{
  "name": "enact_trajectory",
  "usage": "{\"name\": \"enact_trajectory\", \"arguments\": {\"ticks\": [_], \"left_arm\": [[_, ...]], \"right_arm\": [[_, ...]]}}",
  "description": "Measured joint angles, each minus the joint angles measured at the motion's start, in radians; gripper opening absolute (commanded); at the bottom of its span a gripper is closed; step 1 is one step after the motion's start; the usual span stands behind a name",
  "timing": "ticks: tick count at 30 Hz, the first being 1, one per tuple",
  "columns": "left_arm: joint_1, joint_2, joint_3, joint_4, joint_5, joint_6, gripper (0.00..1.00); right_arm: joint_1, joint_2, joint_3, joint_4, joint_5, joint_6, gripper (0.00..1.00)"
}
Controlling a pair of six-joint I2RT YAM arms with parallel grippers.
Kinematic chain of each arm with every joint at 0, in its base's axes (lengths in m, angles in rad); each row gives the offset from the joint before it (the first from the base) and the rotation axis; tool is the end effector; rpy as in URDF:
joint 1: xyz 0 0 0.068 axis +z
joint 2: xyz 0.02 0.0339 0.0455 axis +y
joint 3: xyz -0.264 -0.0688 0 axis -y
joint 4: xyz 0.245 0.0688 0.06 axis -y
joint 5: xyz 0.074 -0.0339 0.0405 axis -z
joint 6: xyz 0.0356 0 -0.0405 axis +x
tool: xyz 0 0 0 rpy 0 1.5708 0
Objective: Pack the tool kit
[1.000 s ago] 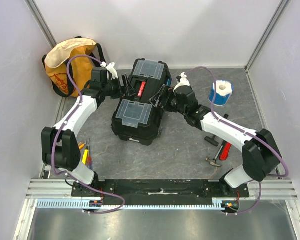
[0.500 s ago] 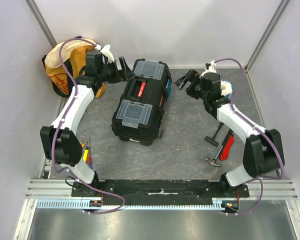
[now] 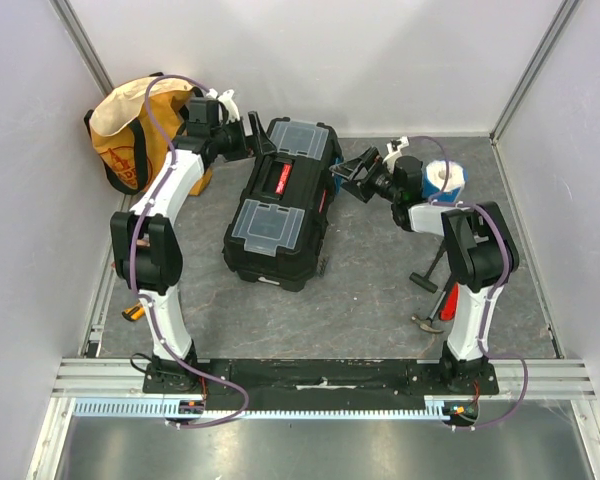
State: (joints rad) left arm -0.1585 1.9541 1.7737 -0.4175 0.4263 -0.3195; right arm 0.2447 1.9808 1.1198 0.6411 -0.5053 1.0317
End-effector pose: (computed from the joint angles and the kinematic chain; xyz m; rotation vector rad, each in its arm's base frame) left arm 0.4504 -0.0869 0.3135 0.0736 2.1991 -0.7334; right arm 0.4159 0.1216 0.1860 0.3730 1.9443 1.3273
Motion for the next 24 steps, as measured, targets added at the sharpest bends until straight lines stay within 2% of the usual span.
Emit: {"name": "enact_trajectory", "arguments": {"ticks": [7, 16, 24], "left_arm": [[0.007, 0.014, 0.013, 0.034, 0.005, 0.002, 0.93], [0.017, 0.064, 0.035, 0.086, 0.061, -0.001, 0.93], [0.02, 0.133, 0.11, 0.062, 0.156, 0.0, 0.93]], "right_arm": [[-0.003, 0.104, 0.001, 0.233, -0.035, 0.112, 0.98], [-0.005, 0.174, 0.005, 0.295, -0.049, 0.134, 0.98], [-0.007, 0.279, 0.05, 0.471, -0.104, 0.229, 0.98]]}}
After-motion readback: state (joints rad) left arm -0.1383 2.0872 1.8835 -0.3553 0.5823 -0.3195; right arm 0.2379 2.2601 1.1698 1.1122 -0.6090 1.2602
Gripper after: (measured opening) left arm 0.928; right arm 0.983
